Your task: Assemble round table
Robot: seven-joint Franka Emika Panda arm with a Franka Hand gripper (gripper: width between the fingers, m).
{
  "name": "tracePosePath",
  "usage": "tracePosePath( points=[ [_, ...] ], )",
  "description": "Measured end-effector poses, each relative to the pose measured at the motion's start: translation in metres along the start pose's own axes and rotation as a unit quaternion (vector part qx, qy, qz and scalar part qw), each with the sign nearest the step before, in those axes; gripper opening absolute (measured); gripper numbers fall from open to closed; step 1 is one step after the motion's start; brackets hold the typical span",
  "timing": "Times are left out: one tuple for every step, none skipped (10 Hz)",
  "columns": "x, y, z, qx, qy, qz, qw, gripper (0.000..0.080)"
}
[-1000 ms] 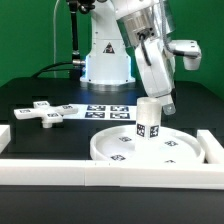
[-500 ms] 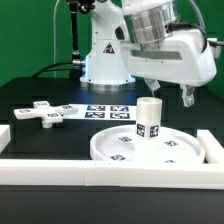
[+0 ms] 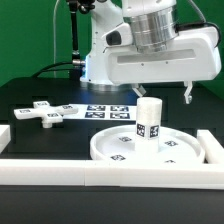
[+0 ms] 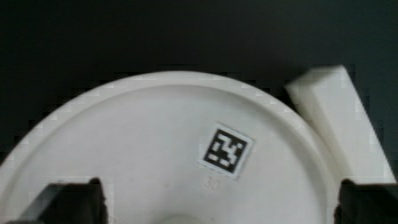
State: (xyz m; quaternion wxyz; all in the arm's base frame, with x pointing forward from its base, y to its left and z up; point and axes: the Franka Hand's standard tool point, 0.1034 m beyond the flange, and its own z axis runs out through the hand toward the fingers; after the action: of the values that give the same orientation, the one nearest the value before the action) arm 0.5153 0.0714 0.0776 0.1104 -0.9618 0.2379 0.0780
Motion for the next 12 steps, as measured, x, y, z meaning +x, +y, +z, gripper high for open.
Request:
tracePosePath(
  points=[
    [-0.004,0.014,-0.001,-0.001,-0.003,-0.065,0.998,0.0649],
    [-0.004,0.032,-0.004,0.001,-0.004,-0.075,0.997,0.0649],
    [0.002,0.057,-0.011,0.003,-0.002,-0.083,0.997,0.0649],
    [0.014,0.084,-0.018,0.005,0.003,-0.088,0.996,0.0649],
    [0.023,0.104,-0.022,0.005,0.007,-0.074,0.997,0.0649],
    [0.019,0.095,-0.02,0.004,0.005,-0.069,0.998,0.0649],
    [0.017,0.091,-0.018,0.005,0.003,-0.076,0.997,0.0649],
    [0.018,0.093,-0.018,0.005,0.004,-0.074,0.997,0.0649],
    [0.018,0.092,-0.018,0.005,0.003,-0.074,0.997,0.0649],
    [0.019,0.093,-0.018,0.002,0.008,-0.063,0.998,0.0649],
    [0.025,0.1,-0.018,-0.018,0.029,-0.029,0.999,0.0649],
    [0.024,0.112,-0.017,-0.032,0.03,-0.014,0.999,0.0649]
  ],
)
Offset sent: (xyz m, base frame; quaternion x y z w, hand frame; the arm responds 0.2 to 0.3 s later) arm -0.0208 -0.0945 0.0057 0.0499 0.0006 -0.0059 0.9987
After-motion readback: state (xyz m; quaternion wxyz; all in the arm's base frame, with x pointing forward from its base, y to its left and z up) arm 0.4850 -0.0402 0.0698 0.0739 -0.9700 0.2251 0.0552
